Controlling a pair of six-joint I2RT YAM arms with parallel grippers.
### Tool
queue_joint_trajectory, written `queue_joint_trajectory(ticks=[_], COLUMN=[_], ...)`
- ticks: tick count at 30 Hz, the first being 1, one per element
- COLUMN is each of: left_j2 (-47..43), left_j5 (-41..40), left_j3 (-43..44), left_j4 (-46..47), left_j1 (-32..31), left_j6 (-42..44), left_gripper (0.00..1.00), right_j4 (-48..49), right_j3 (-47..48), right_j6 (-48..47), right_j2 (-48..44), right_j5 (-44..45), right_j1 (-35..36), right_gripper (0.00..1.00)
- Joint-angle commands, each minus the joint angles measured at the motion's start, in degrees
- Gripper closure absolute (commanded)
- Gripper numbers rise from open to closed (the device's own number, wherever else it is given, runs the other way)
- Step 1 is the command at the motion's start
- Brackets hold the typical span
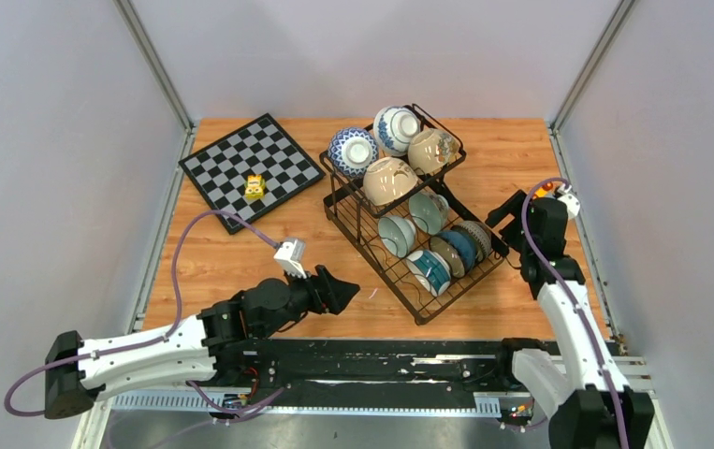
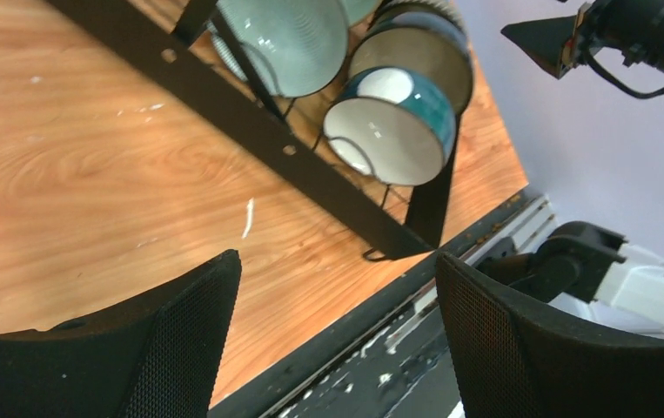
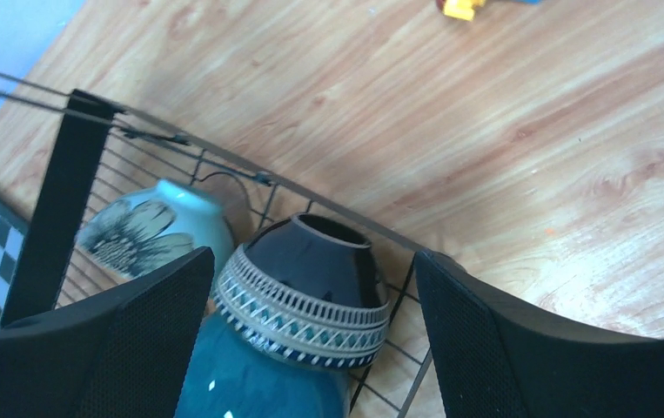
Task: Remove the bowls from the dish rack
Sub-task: Adjust the dish rack at the center of the board.
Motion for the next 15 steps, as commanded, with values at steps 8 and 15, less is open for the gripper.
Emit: queue_joint_trajectory(ticks=[8,15], left_j2=[-7.5,-3.3], left_j5=[-5.6,-9.0], left_j3=[-2.4,-1.6], left_j4=[-15.6,-14.5], left_j1=[-0.3,-0.2], left_j6=[-1.8,-3.0], left_gripper=[0.16,0.16], right_j4=[11.4,17.6], right_j3=[-3.4,-7.0], right_j6=[1.6,5.8], right_j2=[12.8,16.6], right_j5=[-4.4,-9.2], right_j1=[-8.7,-9.2], right_gripper=[0.15,0.19])
